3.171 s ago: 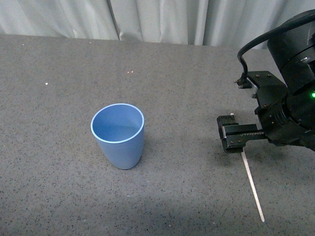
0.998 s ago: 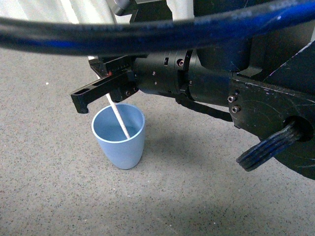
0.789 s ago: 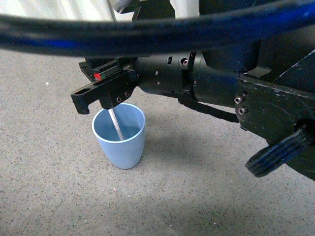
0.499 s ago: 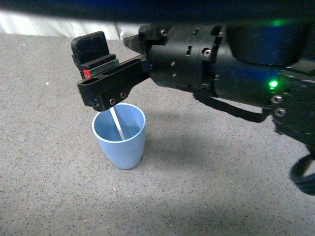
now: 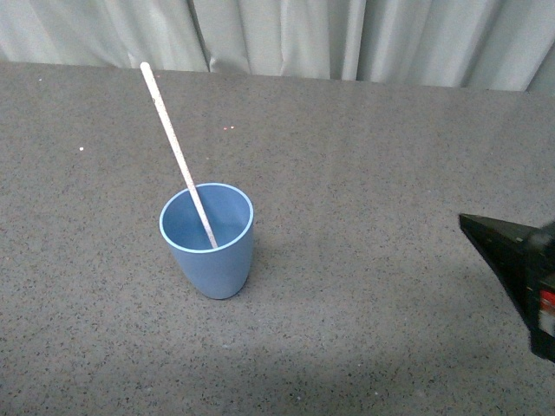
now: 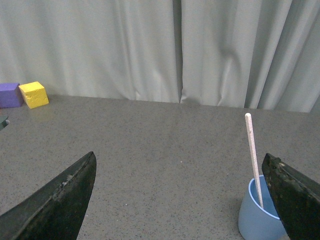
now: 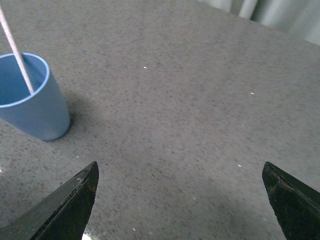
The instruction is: Transfer chopsticks to blue cup
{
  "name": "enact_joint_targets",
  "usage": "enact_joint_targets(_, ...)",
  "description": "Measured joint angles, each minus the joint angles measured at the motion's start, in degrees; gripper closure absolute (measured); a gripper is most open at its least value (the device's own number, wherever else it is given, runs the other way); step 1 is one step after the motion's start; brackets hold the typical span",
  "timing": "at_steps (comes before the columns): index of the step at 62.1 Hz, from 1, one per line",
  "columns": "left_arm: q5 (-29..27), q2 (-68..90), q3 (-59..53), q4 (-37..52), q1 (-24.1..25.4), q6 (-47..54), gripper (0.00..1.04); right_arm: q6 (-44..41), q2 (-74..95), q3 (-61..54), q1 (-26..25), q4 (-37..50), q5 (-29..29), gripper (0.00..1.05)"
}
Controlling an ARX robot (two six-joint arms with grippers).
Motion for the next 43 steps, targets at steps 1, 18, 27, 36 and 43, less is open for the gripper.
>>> enact_joint_targets(1, 0.00, 0.00, 0.00, 0.00, 0.00, 0.00, 0.07, -0.17, -0.85, -0.31, -0.04, -0.52, 0.31, 0.09)
enact_joint_targets(18, -0.02, 0.00, 0.00, 0.00, 0.00, -0.02, 0.07, 0.24, -20.22, -7.61, 1.55, -5.86, 11.54, 0.10)
enact_joint_targets(27, 0.00, 0.00, 0.00, 0.00, 0.00, -0.02, 0.07, 6.27, -26.73, -13.16, 1.33, 11.76, 23.82, 0.35)
enact_joint_targets(36, -0.02, 0.00, 0.00, 0.00, 0.00, 0.00, 0.07, 8.09, -34.34, -13.99, -2.73, 6.36, 19.96, 0.60)
enact_joint_targets(43, -0.02, 0.00, 0.00, 0.00, 0.00, -0.02, 0.07, 8.41, -40.48, -14.12, -6.19, 0.63, 16.66, 0.85)
